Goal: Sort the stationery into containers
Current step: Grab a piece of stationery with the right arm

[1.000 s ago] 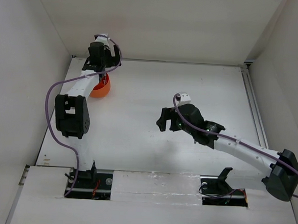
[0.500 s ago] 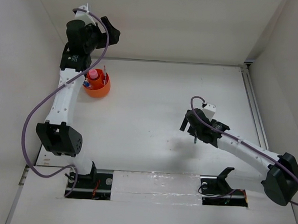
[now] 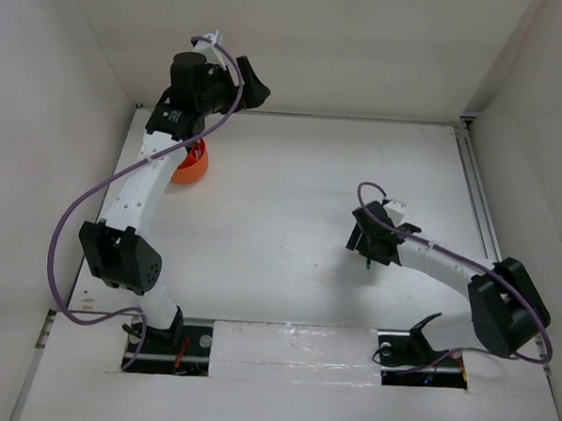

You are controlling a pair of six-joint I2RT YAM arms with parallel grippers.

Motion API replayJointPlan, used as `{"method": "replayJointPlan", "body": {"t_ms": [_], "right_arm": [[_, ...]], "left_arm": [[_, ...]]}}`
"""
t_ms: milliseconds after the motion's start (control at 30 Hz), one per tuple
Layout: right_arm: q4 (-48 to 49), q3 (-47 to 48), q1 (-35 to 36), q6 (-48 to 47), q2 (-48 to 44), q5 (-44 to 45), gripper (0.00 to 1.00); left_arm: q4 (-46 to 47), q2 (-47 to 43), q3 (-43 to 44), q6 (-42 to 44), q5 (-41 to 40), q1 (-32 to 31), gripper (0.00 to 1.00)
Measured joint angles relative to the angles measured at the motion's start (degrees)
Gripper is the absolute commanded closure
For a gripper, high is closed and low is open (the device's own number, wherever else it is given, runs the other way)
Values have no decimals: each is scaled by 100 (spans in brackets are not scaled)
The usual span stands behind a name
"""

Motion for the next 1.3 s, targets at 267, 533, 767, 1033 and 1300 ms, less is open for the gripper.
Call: {"method": "replayJointPlan", "body": {"t_ms": [267,533,767,1033,1300], "right_arm": [[-31,39,-389,-404,136,-479,33],[-256,490,-911,-1163,669,-1023,69],[-463,772,-925,-1578,931,-1172,100],[-376,765,-929,-1788,868,-1510,100],[332,485,-649,-1902,-1167,-2039,100]], "left_arm": [[-170,7,4,-52,-15,85,0],[-422,7,199,-17,-70,85,0],[-494,7,350,70,-184,98,0],[-520,7,350,66,15,133,0],[323,90,-57,-350,1696,-44,0]]}}
